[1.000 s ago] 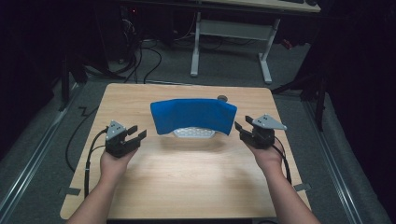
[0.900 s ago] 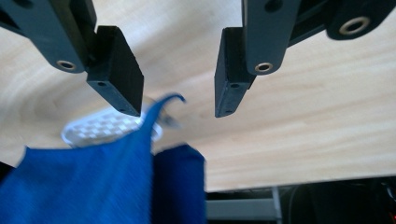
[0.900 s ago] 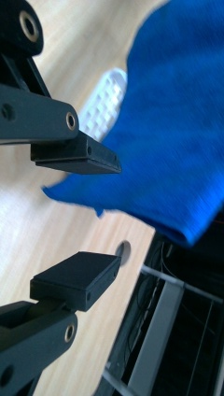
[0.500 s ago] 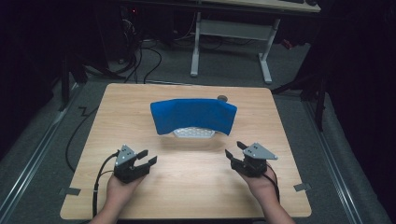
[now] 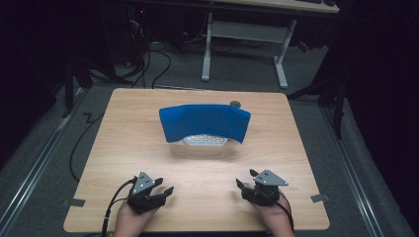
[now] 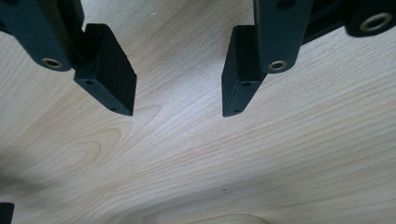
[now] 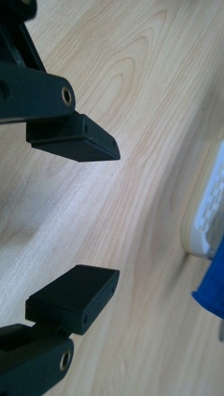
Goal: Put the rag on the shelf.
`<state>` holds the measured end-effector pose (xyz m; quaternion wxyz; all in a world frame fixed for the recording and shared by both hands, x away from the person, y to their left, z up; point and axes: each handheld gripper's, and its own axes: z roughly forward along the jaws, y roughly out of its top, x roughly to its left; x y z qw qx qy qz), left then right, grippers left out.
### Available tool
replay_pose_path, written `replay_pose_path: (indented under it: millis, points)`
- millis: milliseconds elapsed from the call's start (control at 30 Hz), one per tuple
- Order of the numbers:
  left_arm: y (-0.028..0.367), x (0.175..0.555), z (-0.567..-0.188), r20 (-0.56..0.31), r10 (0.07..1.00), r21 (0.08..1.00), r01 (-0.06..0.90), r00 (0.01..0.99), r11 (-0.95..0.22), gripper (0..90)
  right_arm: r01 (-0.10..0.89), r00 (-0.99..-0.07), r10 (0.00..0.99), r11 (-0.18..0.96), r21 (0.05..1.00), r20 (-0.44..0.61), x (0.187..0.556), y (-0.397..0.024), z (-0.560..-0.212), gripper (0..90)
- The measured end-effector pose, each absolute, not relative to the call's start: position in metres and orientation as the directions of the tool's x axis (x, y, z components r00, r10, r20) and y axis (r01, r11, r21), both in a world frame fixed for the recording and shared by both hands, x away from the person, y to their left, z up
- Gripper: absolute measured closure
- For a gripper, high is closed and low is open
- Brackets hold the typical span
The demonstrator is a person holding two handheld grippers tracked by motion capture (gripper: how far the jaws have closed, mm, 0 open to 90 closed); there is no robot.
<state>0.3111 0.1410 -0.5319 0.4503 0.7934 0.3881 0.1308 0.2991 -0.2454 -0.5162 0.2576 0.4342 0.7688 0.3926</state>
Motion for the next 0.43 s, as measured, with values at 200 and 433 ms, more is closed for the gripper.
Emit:
replay_pose_path:
  millis: [200, 433]
  points:
    - [0.1401, 0.3137, -0.5335, -0.13, 0.732, 0.811, 0.497, 0.669, -0.309, 45.3, 0.465, -0.502, 0.862, 0.333, 0.82, -0.065, 0.3, -0.2452, -0.5195, 36.9]
    - [0.1407, 0.315, -0.5334, -0.131, 0.729, 0.813, 0.494, 0.671, -0.308, 45.1, 0.484, -0.491, 0.87, 0.32, 0.815, -0.05, 0.2998, -0.2494, -0.5213, 37.1]
